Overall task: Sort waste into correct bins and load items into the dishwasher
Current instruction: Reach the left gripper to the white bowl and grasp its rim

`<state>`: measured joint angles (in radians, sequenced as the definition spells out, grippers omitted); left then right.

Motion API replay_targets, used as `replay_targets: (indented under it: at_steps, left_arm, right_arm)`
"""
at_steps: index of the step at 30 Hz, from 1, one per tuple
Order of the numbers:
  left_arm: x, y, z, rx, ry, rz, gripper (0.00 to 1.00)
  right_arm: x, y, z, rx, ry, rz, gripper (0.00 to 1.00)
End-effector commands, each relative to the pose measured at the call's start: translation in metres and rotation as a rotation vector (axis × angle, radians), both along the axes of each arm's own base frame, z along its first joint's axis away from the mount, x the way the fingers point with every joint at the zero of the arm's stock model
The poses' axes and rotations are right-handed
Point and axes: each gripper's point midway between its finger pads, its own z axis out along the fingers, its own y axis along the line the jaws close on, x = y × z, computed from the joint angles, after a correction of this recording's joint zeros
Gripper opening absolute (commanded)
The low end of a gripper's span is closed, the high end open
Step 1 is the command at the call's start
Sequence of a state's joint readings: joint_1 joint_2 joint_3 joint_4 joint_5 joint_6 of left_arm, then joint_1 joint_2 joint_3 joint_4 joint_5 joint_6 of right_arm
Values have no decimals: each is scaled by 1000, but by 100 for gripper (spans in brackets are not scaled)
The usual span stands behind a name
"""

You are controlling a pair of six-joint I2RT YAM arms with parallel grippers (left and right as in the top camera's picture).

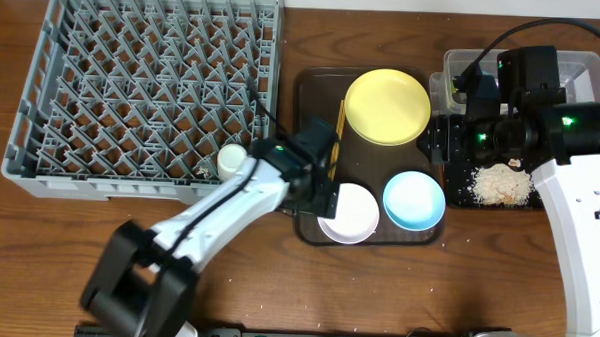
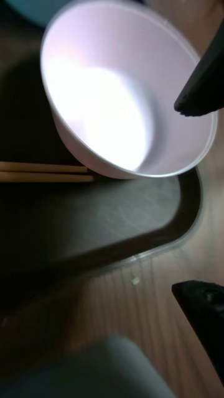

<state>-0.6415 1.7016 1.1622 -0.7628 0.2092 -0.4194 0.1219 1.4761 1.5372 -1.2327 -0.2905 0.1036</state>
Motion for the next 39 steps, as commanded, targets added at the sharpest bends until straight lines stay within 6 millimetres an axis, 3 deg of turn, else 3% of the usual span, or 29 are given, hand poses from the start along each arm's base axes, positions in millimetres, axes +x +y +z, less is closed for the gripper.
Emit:
replay_targets:
  at_steps: [1,5,7,14,19,20,27,34,39]
  left_arm:
    - [-9,-5,-29,68,42,-43,84]
    - [-15,-10,-49,98,79,-68,75]
    - [-13,-8,-49,98,81,-54,63]
    - [-10,-5,-47,86,89,-25,36]
    - [-10,-5,-47,85,89,-25,8]
    - [-10,-5,-46,85,88,-25,8]
    - [0,-10,-22,52,29,-24,7]
    - [21,8,35,78,-186,15,8]
    - [38,39,81,163,-395,85,8]
  right_arm:
    - [3,-7,1,-3,-3,-27,73]
    - [3,-7,1,-3,-3,-27,74]
    - [4,-7,1,-5,-3,-28,74]
    - [6,-9,1,-19,-13,-35,85]
    - [7,-9,1,-18,-19,-35,93]
    - [7,-9,1,-18,-20,-34,98]
    - [7,-9,1,-18,-19,-34,99]
    - [7,-9,1,-18,-19,-34,99]
    - [7,-9,1,-18,-19,-34,99]
